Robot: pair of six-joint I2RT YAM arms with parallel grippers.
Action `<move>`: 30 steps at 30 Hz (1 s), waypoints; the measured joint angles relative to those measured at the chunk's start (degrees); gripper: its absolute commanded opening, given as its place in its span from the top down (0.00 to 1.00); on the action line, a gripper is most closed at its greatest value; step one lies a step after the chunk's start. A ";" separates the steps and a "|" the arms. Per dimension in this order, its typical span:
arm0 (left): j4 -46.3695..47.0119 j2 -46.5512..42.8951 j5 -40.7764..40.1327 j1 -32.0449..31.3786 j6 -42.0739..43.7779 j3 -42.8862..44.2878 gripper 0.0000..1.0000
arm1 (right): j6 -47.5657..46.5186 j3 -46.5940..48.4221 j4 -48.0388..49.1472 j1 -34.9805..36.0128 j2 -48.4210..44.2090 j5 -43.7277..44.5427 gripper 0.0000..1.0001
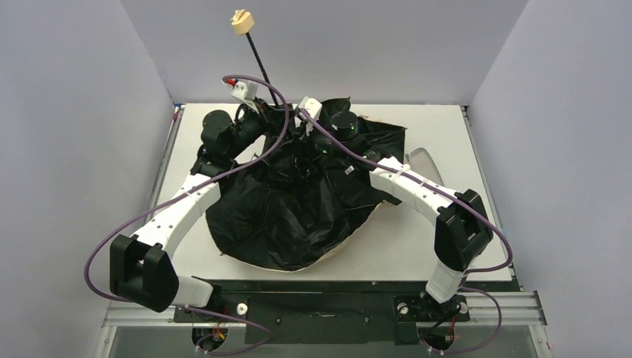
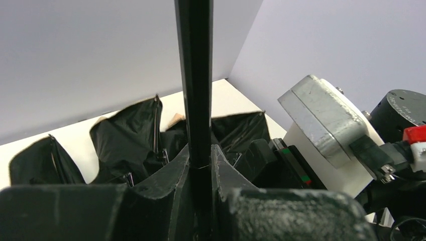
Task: Open the umbrella
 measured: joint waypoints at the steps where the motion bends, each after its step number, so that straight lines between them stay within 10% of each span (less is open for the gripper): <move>1: -0.02 0.00 -0.11 0.02 -0.13 0.00 1.00 | -0.72 0.00 -0.20 -0.20 -0.02 -0.11 1.00; 13: -3.48 -0.07 2.36 1.25 -4.76 -0.02 1.00 | -20.28 4.35 -16.35 -2.80 -1.38 -3.19 0.99; 18: -2.43 -0.76 2.99 1.07 -6.16 -0.09 1.00 | -24.79 8.85 -24.37 -3.91 -1.05 -7.30 0.45; 30: -2.19 -1.77 -1.29 0.26 -5.62 -0.50 1.00 | -16.24 9.07 -24.94 -5.66 -1.09 -8.79 0.42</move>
